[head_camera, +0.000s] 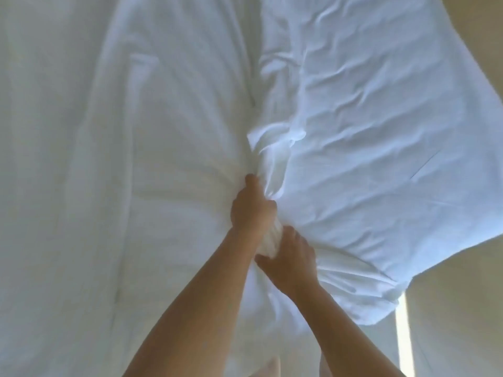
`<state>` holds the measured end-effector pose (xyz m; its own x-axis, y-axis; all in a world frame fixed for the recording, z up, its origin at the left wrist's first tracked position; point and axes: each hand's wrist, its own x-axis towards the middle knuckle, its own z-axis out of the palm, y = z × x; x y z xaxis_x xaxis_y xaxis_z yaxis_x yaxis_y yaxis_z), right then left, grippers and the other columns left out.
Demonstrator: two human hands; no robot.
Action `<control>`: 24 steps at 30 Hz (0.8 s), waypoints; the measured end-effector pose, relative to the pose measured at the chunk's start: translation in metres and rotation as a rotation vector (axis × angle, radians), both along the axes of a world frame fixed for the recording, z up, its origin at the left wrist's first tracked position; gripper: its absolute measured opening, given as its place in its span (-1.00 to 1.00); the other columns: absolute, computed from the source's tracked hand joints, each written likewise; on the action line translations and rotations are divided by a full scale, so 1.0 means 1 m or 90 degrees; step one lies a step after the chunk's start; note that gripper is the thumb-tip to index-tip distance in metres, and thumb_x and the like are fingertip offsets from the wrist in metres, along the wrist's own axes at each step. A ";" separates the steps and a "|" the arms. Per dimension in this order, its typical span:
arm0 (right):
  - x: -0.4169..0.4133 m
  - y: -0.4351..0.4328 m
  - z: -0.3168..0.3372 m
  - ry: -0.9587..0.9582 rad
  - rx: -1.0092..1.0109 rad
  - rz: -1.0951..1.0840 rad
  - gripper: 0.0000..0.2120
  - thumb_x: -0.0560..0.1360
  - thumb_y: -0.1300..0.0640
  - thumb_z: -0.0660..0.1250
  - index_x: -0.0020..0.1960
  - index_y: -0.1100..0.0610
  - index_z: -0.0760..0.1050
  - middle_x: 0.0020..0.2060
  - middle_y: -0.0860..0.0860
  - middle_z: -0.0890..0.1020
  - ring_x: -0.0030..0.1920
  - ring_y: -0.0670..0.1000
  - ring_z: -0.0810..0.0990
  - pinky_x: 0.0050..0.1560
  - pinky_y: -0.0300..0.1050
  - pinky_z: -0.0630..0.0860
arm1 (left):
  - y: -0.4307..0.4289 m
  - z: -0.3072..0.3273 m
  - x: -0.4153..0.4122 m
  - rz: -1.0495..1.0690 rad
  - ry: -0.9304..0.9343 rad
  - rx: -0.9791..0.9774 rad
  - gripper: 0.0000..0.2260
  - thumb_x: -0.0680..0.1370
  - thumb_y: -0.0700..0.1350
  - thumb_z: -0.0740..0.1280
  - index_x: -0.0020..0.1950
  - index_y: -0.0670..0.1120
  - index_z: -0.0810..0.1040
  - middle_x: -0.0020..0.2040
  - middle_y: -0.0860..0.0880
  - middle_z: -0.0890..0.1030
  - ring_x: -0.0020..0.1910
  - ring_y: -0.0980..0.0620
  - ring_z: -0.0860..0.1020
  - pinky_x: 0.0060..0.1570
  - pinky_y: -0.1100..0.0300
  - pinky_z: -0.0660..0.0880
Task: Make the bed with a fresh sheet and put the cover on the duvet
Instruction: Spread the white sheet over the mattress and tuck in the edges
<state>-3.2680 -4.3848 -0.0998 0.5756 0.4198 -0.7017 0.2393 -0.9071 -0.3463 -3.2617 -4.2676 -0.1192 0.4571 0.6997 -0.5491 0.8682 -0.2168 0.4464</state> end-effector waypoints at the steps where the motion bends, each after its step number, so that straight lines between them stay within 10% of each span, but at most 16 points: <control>1: -0.011 0.016 -0.003 0.078 0.023 0.000 -0.52 0.40 -0.12 0.37 0.16 0.10 0.29 0.03 -0.01 0.51 0.15 0.10 0.51 0.01 -0.13 0.36 | 0.017 0.003 -0.020 0.011 0.009 0.037 -0.70 0.44 -0.21 0.28 0.12 -0.13 0.29 0.05 -0.19 0.57 0.04 -0.26 0.54 -0.12 0.08 0.39; 4: -0.052 0.048 -0.003 0.200 0.119 0.031 -0.46 0.41 -0.10 0.38 0.26 0.13 0.32 0.13 0.06 0.49 0.18 0.12 0.47 0.07 -0.12 0.37 | 0.050 0.013 -0.086 0.118 0.033 0.151 -0.56 0.44 -0.06 0.38 0.21 -0.15 0.30 0.09 -0.19 0.54 0.06 -0.25 0.53 -0.14 0.05 0.41; 10: -0.055 -0.055 -0.012 -0.150 -0.076 0.131 0.13 0.17 -0.51 0.28 0.52 0.05 -0.03 0.41 0.00 0.17 0.41 0.08 0.09 0.41 0.09 -0.10 | -0.028 0.011 -0.099 0.136 0.103 0.070 0.12 0.27 0.18 0.51 0.54 -0.05 -0.19 0.40 -0.16 0.21 0.34 -0.20 0.25 0.12 -0.13 0.40; 19: -0.135 -0.038 -0.006 0.168 0.162 0.109 -0.30 0.41 -0.22 0.31 0.41 0.07 0.17 0.26 -0.01 0.34 0.31 0.06 0.32 0.27 -0.11 0.27 | -0.005 0.010 -0.165 0.188 0.022 0.155 -0.16 0.43 -0.21 0.40 0.55 0.04 -0.05 0.30 -0.15 0.40 0.21 -0.19 0.46 0.08 -0.02 0.44; 24: -0.102 -0.066 -0.013 -0.103 0.074 0.124 -0.06 0.25 -0.45 0.28 0.45 0.06 0.17 0.31 -0.01 0.32 0.34 0.07 0.24 0.38 0.02 0.12 | -0.041 0.011 -0.180 0.276 0.116 0.157 -0.01 0.35 0.24 0.41 0.55 -0.07 -0.11 0.38 -0.21 0.30 0.31 -0.22 0.33 0.15 -0.15 0.38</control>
